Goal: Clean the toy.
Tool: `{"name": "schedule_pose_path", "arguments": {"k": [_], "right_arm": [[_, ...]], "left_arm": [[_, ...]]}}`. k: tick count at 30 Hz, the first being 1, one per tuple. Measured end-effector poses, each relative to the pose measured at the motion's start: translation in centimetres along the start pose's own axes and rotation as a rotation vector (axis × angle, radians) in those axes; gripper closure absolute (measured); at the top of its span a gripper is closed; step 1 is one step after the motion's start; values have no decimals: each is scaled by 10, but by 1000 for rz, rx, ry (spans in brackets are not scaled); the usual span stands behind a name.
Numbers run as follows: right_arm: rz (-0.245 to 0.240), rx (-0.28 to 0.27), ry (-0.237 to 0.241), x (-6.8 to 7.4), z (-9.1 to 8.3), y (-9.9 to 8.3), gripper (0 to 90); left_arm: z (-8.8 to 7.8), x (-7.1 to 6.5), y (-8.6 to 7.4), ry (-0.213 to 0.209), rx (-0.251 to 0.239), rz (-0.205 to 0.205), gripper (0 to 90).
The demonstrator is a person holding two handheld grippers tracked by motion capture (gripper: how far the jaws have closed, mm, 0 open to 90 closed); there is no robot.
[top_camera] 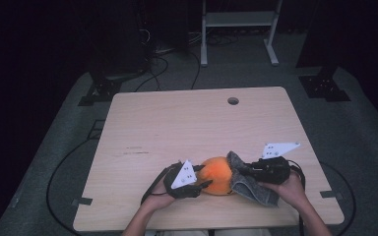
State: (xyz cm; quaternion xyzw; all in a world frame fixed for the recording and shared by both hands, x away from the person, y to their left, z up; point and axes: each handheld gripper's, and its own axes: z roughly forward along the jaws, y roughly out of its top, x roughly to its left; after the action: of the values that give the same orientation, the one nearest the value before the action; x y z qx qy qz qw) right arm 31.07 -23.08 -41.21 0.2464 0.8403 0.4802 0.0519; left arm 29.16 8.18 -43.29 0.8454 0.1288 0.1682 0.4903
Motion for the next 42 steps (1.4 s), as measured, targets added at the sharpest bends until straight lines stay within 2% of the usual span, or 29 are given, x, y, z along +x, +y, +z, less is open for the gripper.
{"name": "schedule_pose_path", "arguments": {"k": [2, 3, 5, 6, 8, 9, 11, 13, 15, 16, 17, 18, 19, 20, 21, 22, 23, 25, 27, 31, 34, 35, 37, 39, 42], "right_arm": [[9, 0, 6, 1, 2, -2, 809], [-6, 5, 6, 5, 4, -1, 809], [-33, 7, 27, 12, 8, 2, 809], [-49, 13, 36, 16, 10, 3, 809], [-81, 23, 47, 21, 14, 5, 809], [-84, 25, 46, 23, 14, 5, 809], [-82, 23, 37, 22, 14, 5, 809], [-86, 6, 16, 22, 12, 5, 809], [-85, -24, 0, 22, 8, 8, 809], [-81, -46, -15, 22, 6, 9, 809], [-77, -61, -25, 21, 6, 10, 809], [-77, -61, -30, 20, 8, 10, 809], [-75, -49, -36, 20, 12, 10, 809], [-77, -36, -31, 19, 18, 9, 809], [-73, -31, -20, 20, 23, 9, 809], [-77, -32, -14, 21, 24, 9, 809], [-85, -35, -8, 23, 26, 11, 809], [-92, -36, -6, 26, 28, 10, 808], [-82, -32, -5, 23, 28, 7, 808], [-16, -7, -21, 10, 25, -8, 808], [4, 24, -52, 4, 22, -14, 808], [14, 14, -51, 3, 20, -15, 809], [2, -25, -40, 6, 17, -12, 808], [-12, -70, -10, 11, 18, -5, 808], [-21, -63, 7, 15, 26, -1, 808]], "left_arm": [[0, 6, 2, -32, 2, -114, 327], [0, 9, 3, -50, -1, -173, 235], [-2, 14, 6, -83, -53, -282, 174], [-2, 15, 8, -93, -41, -322, 173], [3, 15, 7, -85, 24, -337, 169], [4, 14, 5, -90, 18, -341, 218], [4, 10, 4, -59, 8, -311, 396], [3, 5, 7, -9, -30, -246, 467], [3, 1, 10, 37, -94, -189, 494], [3, 0, 11, 72, -109, -152, 494], [4, -2, 11, 100, -101, -113, 488], [6, -2, 10, 114, -79, -97, 465], [6, 0, 8, 102, -70, -113, 422], [5, 4, 7, 67, -74, -165, 362], [3, 7, 7, 53, -68, -193, 268], [0, 12, 6, 47, -77, -244, 217], [-1, 14, 5, 46, -75, -262, 213], [-1, 15, 2, 59, -37, -263, 282], [-1, 14, -1, 52, -24, -264, 304], [-3, 14, -4, 48, 5, -256, 322], [-4, 14, -6, 46, 24, -241, 348], [-4, 14, -6, 48, 26, -241, 354], [-5, 14, -7, 45, 35, -235, 361], [-6, 14, -8, 33, 41, -230, 366], [-9, 15, -9, 6, 47, -230, 363]]}}
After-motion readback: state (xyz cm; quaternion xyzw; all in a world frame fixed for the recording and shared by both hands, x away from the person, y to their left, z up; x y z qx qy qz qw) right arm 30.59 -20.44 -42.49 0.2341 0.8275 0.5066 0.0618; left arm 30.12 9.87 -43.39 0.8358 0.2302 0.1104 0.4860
